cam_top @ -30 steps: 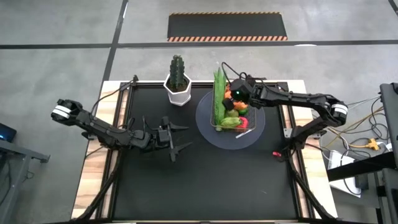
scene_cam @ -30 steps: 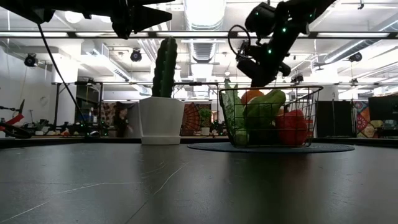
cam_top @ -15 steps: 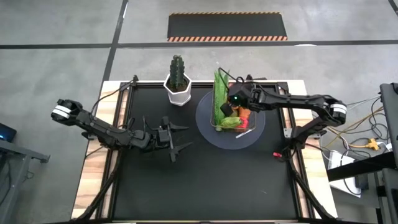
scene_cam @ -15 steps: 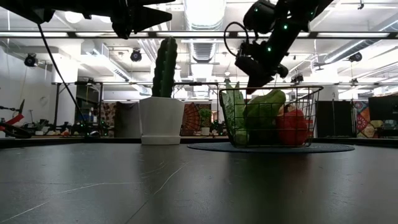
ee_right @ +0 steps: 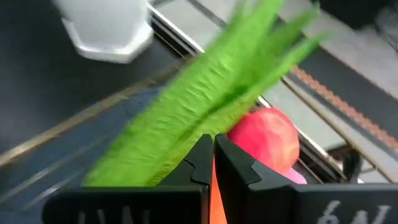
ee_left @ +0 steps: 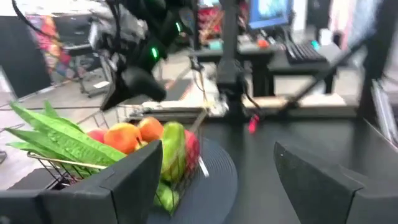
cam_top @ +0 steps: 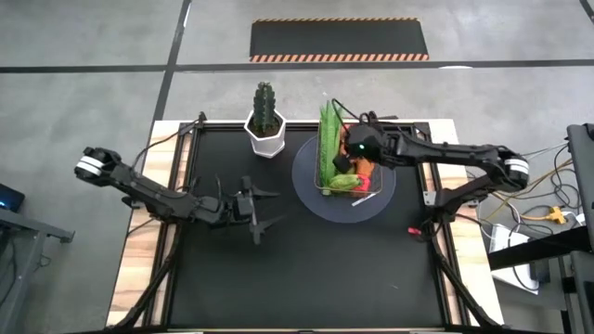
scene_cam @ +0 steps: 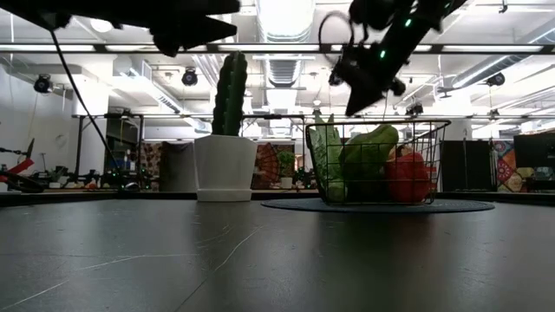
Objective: Build produce basket
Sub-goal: Return to Home Position
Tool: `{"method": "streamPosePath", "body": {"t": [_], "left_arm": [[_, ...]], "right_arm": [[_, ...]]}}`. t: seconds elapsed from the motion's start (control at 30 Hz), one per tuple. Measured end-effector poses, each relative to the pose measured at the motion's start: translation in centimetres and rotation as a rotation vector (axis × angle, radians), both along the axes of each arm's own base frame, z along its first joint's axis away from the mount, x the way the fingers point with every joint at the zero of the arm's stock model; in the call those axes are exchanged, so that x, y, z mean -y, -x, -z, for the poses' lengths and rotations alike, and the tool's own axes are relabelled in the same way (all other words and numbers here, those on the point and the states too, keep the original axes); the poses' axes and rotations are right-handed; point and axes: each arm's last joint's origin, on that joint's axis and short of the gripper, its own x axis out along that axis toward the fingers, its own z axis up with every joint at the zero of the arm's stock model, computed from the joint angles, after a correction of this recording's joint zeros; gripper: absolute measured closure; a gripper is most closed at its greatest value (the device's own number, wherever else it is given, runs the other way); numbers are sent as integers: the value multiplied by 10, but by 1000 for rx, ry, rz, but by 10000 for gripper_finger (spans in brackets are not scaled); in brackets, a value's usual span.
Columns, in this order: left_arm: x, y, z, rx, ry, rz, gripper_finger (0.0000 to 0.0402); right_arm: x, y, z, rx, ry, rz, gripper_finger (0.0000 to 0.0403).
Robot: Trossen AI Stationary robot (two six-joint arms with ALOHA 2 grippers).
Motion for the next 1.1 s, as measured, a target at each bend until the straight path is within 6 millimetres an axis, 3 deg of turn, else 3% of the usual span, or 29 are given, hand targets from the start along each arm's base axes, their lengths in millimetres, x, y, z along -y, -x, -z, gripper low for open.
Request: {"method": "streamPosePath", "body": {"t": [0.1,0.3,0.43,0.57,0.77,0.97,1.1], "left_arm": [[2,13,-5,-62,-35,32,111],[-2,49,-15,-183,-72,75,131],[-9,67,-12,-163,-64,81,171],[-13,80,14,-94,-33,130,224],[-22,99,50,34,-41,137,303],[-31,117,62,134,-77,112,356],[-34,122,64,124,-103,104,380]], "right_arm": [[-19,5,-8,23,41,-92,394],[-66,20,0,122,129,-374,394],[-92,38,26,261,150,-718,394],[-106,61,55,453,207,-970,394],[-109,94,85,604,359,-998,394],[-108,118,96,673,441,-987,394],[-106,126,92,689,480,-964,394]]}}
